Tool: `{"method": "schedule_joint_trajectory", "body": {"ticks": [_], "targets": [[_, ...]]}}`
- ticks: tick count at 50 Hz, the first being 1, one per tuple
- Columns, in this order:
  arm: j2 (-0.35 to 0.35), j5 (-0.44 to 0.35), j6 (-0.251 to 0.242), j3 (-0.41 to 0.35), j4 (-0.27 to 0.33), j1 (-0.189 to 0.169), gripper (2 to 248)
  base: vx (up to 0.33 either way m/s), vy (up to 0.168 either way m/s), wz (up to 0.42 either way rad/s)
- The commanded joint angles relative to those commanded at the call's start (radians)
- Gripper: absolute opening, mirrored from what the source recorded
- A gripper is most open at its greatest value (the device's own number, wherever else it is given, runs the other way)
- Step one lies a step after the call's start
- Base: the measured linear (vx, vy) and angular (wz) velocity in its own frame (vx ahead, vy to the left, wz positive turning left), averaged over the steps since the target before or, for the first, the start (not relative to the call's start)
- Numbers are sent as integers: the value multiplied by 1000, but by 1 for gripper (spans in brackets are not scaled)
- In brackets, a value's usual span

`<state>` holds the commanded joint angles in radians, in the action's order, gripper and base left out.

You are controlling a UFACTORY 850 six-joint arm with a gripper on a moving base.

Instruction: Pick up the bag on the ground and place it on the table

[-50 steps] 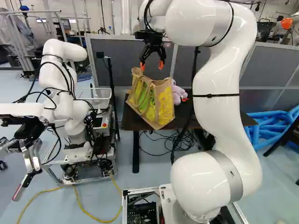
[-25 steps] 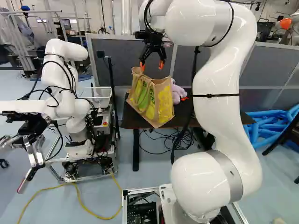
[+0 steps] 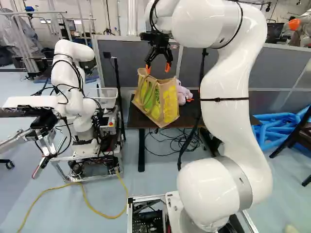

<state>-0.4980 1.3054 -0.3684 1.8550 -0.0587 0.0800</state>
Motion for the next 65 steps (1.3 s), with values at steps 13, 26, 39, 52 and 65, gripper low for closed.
{"method": "schedule_joint_trajectory", "body": {"ticks": [13,26,39,52,65], "targets": [[0,0,0,0,0,0,247,-141,1,15],[0,0,0,0,0,0,247,-145,2,18],[0,0,0,0,0,0,247,-145,2,14],[0,0,0,0,0,0,247,-139,1,11],[0,0,0,0,0,0,247,-146,1,10]]}}
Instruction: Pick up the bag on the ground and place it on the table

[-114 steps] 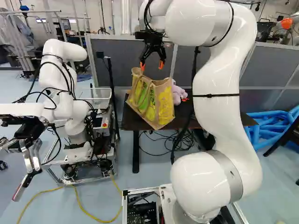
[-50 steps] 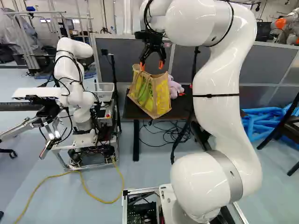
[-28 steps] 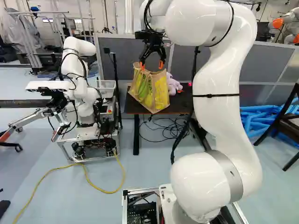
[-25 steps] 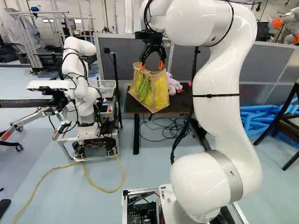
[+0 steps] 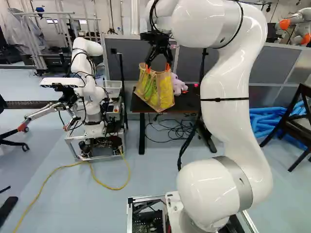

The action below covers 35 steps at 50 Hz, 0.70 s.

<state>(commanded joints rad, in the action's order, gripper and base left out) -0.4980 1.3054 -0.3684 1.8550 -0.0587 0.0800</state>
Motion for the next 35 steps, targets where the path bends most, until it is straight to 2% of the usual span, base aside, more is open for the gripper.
{"method": "schedule_joint_trajectory", "body": {"ticks": [35], "targets": [[0,0,0,0,0,0,247,-129,-1,6]]}}
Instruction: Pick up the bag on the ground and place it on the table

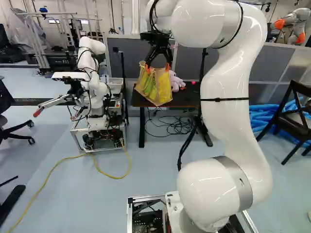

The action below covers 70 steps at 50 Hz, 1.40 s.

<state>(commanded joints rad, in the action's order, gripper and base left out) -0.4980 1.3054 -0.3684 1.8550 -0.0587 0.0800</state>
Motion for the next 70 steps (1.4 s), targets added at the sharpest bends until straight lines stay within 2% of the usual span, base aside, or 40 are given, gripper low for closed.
{"method": "schedule_joint_trajectory", "body": {"ticks": [48,70], "targets": [[1,-2,0,-1,0,0,247,-21,0,1],[15,-43,7,-35,1,-2,247,0,0,0]]}}
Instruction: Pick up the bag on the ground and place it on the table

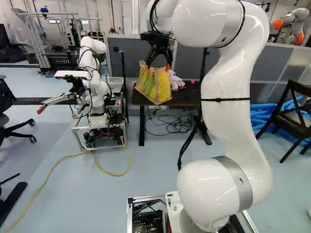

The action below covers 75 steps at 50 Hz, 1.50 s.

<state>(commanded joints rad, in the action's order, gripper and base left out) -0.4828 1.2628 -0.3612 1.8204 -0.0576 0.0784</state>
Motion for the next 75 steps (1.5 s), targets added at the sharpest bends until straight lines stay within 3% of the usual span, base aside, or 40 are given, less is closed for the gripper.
{"method": "schedule_joint_trajectory", "body": {"ticks": [38,75], "targets": [[71,-199,34,-162,5,-7,247,0,0,0],[196,-550,93,-446,15,-20,247,0,0,0]]}}
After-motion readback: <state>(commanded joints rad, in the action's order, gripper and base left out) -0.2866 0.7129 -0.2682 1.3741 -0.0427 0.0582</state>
